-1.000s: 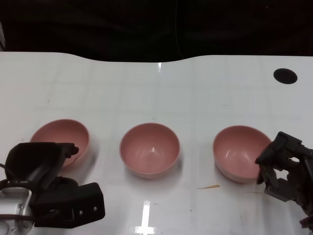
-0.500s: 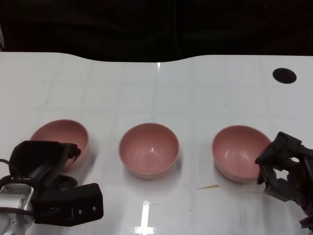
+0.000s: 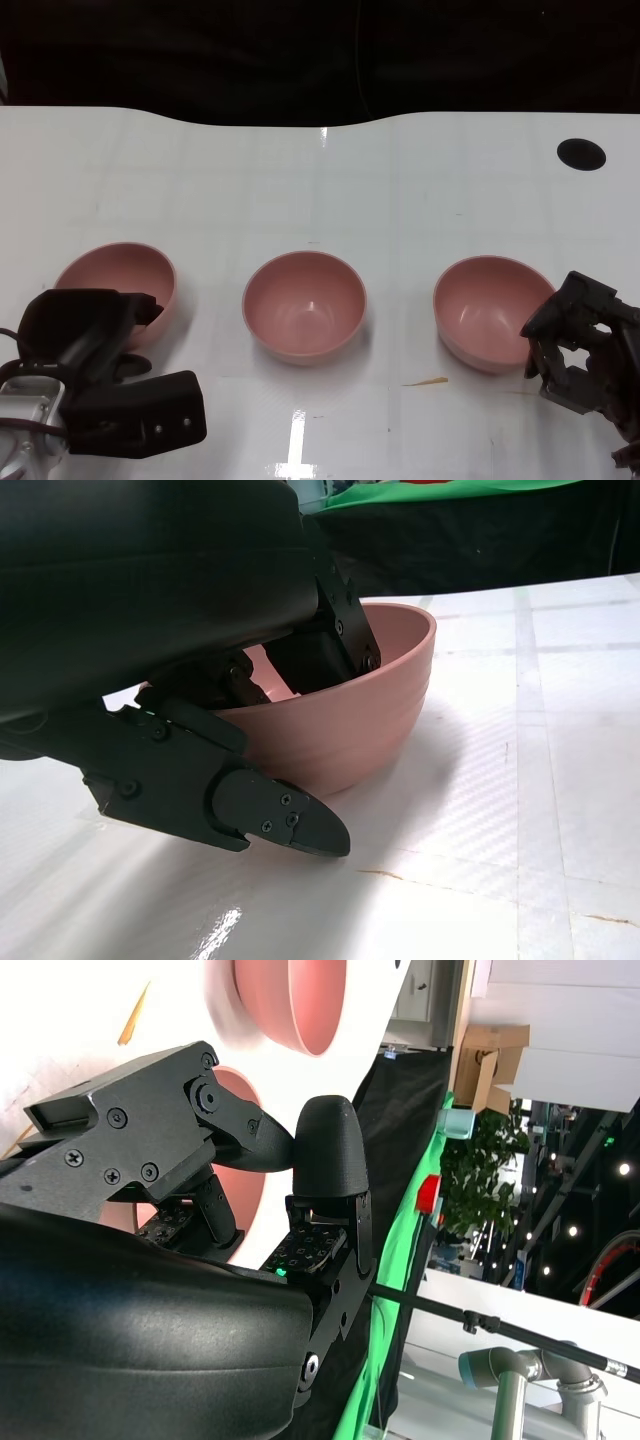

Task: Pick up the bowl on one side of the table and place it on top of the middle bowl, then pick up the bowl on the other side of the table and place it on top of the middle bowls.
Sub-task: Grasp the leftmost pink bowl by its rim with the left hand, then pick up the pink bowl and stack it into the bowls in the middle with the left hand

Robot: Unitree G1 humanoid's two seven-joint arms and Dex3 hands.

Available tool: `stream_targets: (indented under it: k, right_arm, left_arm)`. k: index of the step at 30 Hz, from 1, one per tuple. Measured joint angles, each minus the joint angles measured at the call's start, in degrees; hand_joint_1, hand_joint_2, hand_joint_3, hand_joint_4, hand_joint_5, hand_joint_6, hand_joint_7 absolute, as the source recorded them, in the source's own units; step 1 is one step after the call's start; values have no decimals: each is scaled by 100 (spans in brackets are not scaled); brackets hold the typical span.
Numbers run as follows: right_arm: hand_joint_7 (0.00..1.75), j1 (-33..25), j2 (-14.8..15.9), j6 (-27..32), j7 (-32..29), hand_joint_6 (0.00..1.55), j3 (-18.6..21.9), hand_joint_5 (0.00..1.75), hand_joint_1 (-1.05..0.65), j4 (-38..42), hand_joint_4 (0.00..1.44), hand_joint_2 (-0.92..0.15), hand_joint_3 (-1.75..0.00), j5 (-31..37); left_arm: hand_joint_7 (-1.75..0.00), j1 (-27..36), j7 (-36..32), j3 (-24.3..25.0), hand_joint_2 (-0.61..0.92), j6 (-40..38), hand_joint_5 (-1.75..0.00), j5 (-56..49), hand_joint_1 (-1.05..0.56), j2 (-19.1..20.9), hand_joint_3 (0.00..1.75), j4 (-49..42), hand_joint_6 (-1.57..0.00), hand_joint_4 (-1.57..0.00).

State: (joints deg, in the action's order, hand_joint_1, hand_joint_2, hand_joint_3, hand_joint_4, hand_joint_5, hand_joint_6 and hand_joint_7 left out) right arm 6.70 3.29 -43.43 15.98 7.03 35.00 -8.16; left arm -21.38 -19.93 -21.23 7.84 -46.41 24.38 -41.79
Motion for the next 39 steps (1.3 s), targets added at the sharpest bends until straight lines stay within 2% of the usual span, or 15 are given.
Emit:
stream_targets:
  k: [5, 10, 11, 12, 13, 14, 17, 23, 25, 27, 28, 30, 34, 37, 39]
  right_arm:
    - [137, 1, 0, 1, 45, 75, -1, 171, -12, 3, 82, -66, -97, -19]
    - [137, 8, 0, -4, 129, 75, 2, 171, -12, 38, 82, -66, -98, -53]
    - [138, 11, 0, -6, 133, 76, 3, 171, -12, 39, 82, -66, -98, -55]
    - [138, 13, 0, -7, 132, 76, 5, 171, -13, 41, 82, -66, -98, -56]
    - [138, 16, 0, -7, 132, 76, 7, 171, -13, 44, 82, -66, -98, -56]
    - [138, 22, 0, -20, 129, 76, 7, 172, -13, 55, 82, -65, -98, -51]
    - [140, 51, 0, -109, 108, 75, 15, 172, -14, 138, 83, -65, -98, -37]
    - [140, 91, 0, -149, 106, 75, 18, 171, -13, 192, 83, -65, -99, -38]
    - [140, 93, 0, -167, 108, 75, 17, 170, -13, 197, 82, -65, -99, -38]
    - [139, 93, 0, -159, 108, 76, 16, 170, -13, 191, 82, -66, -98, -38]
    - [138, 93, 0, -142, 107, 76, 15, 170, -13, 181, 82, -66, -97, -37]
    - [138, 93, 0, -100, 105, 76, 15, 169, -12, 164, 82, -67, -97, -37]
    - [137, 93, 0, -73, 106, 76, 13, 169, -10, 145, 82, -67, -96, -40]
    - [137, 92, 0, -72, 107, 76, 14, 170, -12, 140, 82, -67, -96, -40]
    - [138, 92, 0, -74, 115, 76, 15, 171, -12, 141, 82, -67, -96, -43]
  left_arm:
    - [-6, -76, -161, -5, 90, 51, -13, 180, -14, -81, 2, -171, -107, -117]
    - [-5, -79, -209, -2, 89, 91, -16, 291, -12, -95, 1, -173, -111, -121]
    - [-7, -79, -207, -2, 90, 90, -36, 307, -8, -94, 2, -160, -118, -123]
    - [-7, -78, -200, -2, 91, 86, -80, 322, -6, -91, 3, -124, -124, -108]
    - [-7, -77, -187, -4, 92, 85, -97, 341, -5, -85, 3, -63, -126, -102]
    - [-16, -72, -148, -4, 92, 91, -131, 367, -4, -75, 9, 8, -129, -89]
    - [-77, -46, 36, -3, 92, 194, -155, 454, -3, -26, 13, 242, -102, -81]
    - [-136, 60, 379, 54, 92, 354, -173, 621, -2, 145, 19, 800, -76, -74]
    - [-117, 116, 491, 96, 92, 385, -166, 650, -2, 219, 18, 1010, -81, -76]
    - [-112, 179, 607, 130, 92, 384, -164, 672, -2, 288, 18, 1184, -83, -76]
    - [-124, 205, 656, 141, 92, 384, -170, 677, -2, 311, 18, 1243, -79, -74]
    - [-132, 236, 723, 162, 92, 396, -173, 682, -2, 344, 18, 1359, -76, -72]
    - [-127, 276, 913, 257, 92, 416, -174, 708, -3, 418, 19, 1666, -78, -73]
    - [-162, 323, 1025, 328, 91, 429, -175, 728, 0, 456, 16, 1911, -65, -74]
    - [-170, 353, 1104, 374, 90, 425, -175, 725, 0, 521, 16, 2168, -62, -75]
